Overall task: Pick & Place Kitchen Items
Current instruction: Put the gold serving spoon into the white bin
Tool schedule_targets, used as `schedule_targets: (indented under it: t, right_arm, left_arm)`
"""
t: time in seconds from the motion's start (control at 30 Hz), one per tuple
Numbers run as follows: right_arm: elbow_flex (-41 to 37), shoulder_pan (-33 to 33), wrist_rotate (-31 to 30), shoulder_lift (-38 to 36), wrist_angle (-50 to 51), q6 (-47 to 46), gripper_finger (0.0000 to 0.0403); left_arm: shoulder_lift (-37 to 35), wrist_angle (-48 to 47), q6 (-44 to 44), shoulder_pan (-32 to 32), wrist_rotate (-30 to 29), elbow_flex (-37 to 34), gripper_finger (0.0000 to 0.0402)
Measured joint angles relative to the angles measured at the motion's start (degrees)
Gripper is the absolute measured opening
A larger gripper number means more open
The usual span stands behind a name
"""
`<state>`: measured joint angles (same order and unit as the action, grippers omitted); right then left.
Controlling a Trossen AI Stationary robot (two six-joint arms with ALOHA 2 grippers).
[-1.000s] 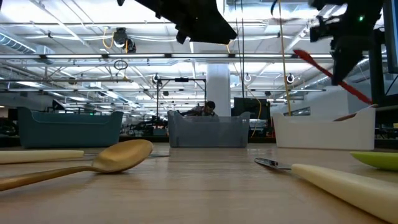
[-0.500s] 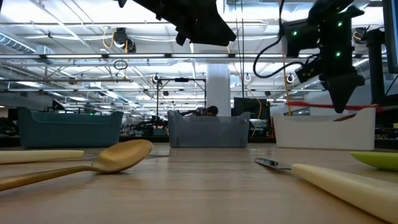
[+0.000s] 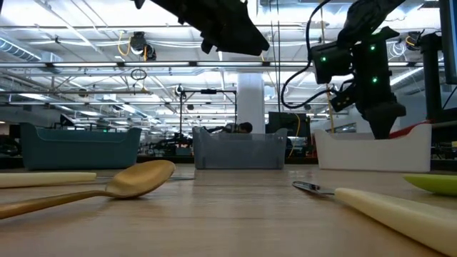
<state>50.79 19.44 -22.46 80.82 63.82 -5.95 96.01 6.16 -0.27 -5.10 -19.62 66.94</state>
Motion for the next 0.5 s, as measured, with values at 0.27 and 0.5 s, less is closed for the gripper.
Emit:
schedule_targets:
  t: [0.27, 0.5]
  right_arm:
    - [0.0, -1.14, -4.35, -0.88, 0.47, -1.08, 0.0156]
    - [0.02, -6.7, -2.35, -5.91, 0.62, -4.95, 0.0173]
  left_arm:
    - [0.0, -1.61, -0.22, 0.0, 0.24, -0.02, 0.015]
    - [0.0, -7.55, -5.06, -0.17, 0.63, -0.02, 0.015]
